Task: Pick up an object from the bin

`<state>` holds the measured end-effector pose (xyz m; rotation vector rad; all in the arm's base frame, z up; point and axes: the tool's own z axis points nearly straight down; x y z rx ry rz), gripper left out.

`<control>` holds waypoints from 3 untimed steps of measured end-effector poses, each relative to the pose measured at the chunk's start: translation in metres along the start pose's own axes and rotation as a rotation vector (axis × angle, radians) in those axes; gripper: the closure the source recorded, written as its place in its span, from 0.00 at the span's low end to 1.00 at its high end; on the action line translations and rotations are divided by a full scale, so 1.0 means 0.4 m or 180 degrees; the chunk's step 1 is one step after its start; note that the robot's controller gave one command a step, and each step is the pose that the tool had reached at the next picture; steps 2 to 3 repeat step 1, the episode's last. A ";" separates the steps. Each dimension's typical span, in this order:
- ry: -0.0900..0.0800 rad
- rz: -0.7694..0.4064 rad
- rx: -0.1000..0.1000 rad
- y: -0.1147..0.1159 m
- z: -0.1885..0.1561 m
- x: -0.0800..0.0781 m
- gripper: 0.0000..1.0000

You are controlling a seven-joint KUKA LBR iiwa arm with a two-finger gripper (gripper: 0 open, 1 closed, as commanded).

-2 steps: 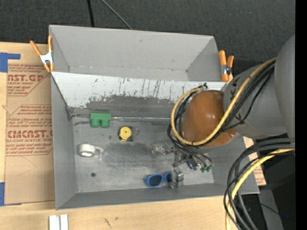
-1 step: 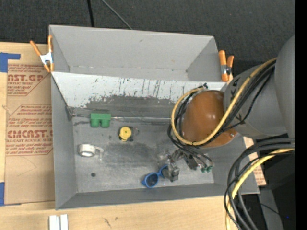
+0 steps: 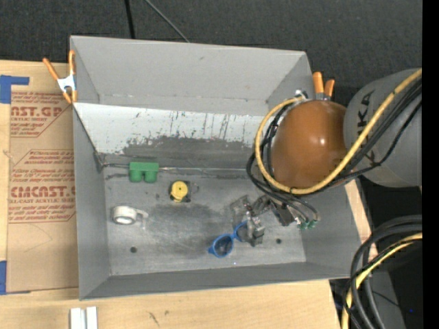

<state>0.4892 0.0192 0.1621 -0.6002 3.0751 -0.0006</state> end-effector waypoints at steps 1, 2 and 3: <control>-0.0003 0.0023 0.0005 -0.020 -0.207 0.005 1.00; -0.0003 0.0023 0.0005 -0.020 -0.207 0.005 1.00; -0.0003 0.0023 0.0005 -0.020 -0.207 0.005 1.00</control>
Offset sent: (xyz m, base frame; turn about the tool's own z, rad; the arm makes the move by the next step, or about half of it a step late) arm -0.0013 -0.0086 0.0785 0.0061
